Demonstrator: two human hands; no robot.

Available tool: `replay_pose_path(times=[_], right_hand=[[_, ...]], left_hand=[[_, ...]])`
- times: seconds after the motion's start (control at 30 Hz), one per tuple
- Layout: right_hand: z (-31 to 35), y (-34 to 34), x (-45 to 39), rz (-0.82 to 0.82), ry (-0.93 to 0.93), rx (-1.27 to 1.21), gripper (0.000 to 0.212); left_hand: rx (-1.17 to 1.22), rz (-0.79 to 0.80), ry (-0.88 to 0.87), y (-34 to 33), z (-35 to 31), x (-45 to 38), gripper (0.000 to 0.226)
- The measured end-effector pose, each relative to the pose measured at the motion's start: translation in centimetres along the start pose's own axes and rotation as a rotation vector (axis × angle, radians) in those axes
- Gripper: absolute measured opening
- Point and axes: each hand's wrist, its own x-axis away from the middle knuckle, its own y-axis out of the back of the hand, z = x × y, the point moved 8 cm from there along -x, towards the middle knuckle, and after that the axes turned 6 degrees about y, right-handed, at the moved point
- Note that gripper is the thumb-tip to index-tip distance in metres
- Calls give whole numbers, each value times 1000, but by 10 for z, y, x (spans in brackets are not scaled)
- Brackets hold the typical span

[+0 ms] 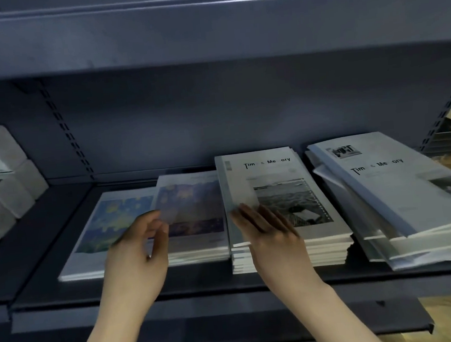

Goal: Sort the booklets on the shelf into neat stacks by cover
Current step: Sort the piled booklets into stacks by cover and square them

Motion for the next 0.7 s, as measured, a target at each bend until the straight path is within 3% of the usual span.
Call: replay_pose_path(times=[0.27,0.37,0.57,0.63,0.7], right_hand=[[-14,-6,3,188,-45,-77,49],[-10,-8,1,256,-38,-74,63],[-6,-10,-1,357,-9,-134,72],[-13,-5,-3,378,-78,-233,78],[-26,12,-4,292,-131,-239,65]], left_hand=[[15,-8,11,10,6,6,27],[10,-16,10,11,6,7,26],[3,4,-26,4,-3,9,28],[-5,2,-67,-2,-15,9,28],[5,10,-109,-12,-33,8,27]])
